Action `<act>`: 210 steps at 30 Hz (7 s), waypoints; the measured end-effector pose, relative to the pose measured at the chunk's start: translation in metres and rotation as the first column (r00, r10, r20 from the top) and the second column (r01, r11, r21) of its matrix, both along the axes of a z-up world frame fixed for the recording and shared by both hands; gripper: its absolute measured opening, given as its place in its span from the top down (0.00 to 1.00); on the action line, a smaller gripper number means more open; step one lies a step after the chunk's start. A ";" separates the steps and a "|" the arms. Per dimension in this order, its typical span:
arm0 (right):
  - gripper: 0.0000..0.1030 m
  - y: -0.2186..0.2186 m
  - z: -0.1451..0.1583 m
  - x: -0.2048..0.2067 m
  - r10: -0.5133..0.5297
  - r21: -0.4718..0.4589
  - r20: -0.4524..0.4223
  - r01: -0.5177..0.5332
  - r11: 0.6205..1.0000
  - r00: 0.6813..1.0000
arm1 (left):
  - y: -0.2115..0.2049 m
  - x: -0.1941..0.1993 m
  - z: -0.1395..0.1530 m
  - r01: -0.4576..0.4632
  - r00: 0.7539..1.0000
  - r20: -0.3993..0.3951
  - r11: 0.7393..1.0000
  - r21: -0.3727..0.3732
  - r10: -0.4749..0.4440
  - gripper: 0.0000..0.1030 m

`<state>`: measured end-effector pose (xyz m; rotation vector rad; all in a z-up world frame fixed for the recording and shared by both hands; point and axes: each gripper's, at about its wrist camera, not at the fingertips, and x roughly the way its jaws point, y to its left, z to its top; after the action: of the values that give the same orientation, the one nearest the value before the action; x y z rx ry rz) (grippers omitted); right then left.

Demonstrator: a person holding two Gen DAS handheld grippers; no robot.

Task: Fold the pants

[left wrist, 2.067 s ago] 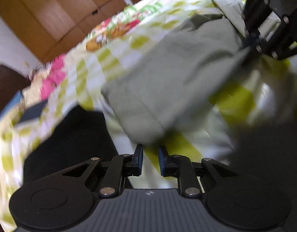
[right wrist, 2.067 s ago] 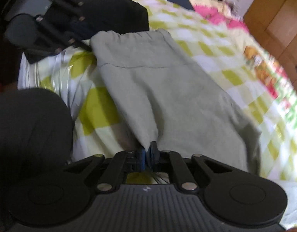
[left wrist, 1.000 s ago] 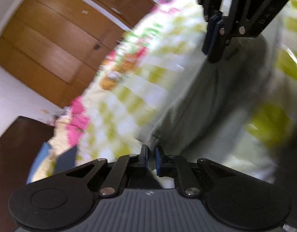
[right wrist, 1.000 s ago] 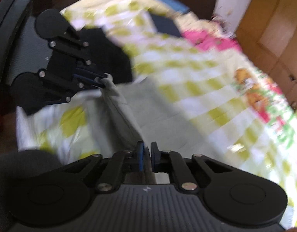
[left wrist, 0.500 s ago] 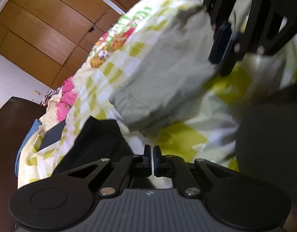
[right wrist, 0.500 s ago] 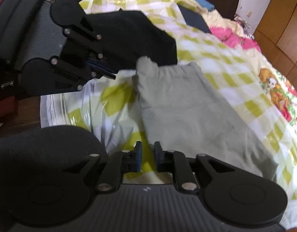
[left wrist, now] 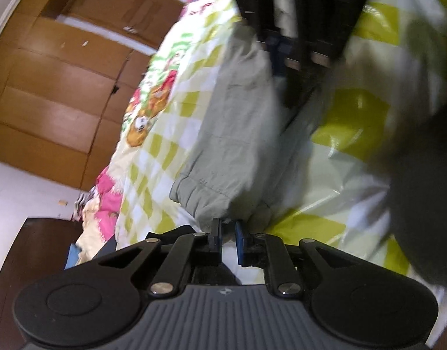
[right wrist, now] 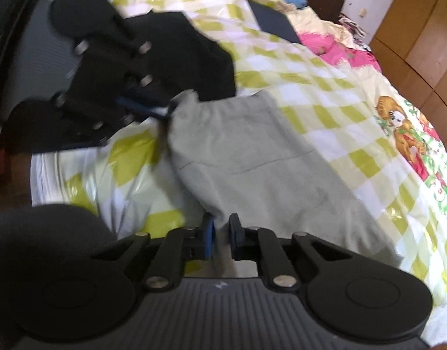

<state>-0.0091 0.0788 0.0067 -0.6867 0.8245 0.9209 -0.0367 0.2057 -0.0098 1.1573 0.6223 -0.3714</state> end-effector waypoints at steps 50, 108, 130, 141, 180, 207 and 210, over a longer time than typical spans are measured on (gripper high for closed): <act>0.69 -0.205 0.018 0.104 -0.625 0.075 -0.155 0.640 0.765 0.765 | -0.100 0.048 0.032 -0.095 0.995 -0.058 0.919 -0.383 0.079 0.70; 0.69 -0.597 -0.036 0.001 -0.669 0.286 -0.735 0.845 -0.451 -0.108 | -0.339 0.035 -0.013 0.203 0.965 -0.111 0.943 -0.264 -0.238 0.70; 0.96 -0.615 -0.027 -0.046 -0.681 0.345 -0.723 0.795 -0.499 -0.114 | -0.356 0.027 -0.018 0.247 0.952 -0.110 0.930 -0.271 -0.285 0.70; 0.96 -0.616 -0.017 -0.020 -0.712 0.355 -0.697 0.823 -0.444 -0.083 | -0.357 0.027 -0.014 0.258 0.951 -0.099 0.927 -0.272 -0.293 0.70; 0.96 -0.651 -0.015 -0.060 -0.626 0.379 -0.774 0.724 -0.577 -0.094 | -0.374 0.006 -0.006 0.266 0.930 -0.159 0.904 -0.333 -0.332 0.68; 0.73 -0.324 -0.016 0.197 -0.464 0.308 -0.647 0.765 0.566 0.604 | -0.235 0.067 0.001 -0.128 0.989 -0.131 0.818 -0.560 0.065 0.65; 0.67 -0.302 -0.050 0.228 -0.432 0.242 -0.669 0.727 0.643 0.605 | -0.225 0.079 -0.020 -0.200 0.975 -0.193 0.797 -0.570 0.106 0.64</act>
<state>0.2187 -0.2233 -0.0432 0.3757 1.1816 0.6401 0.0427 -0.0189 -0.0297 0.4769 0.6667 -0.4747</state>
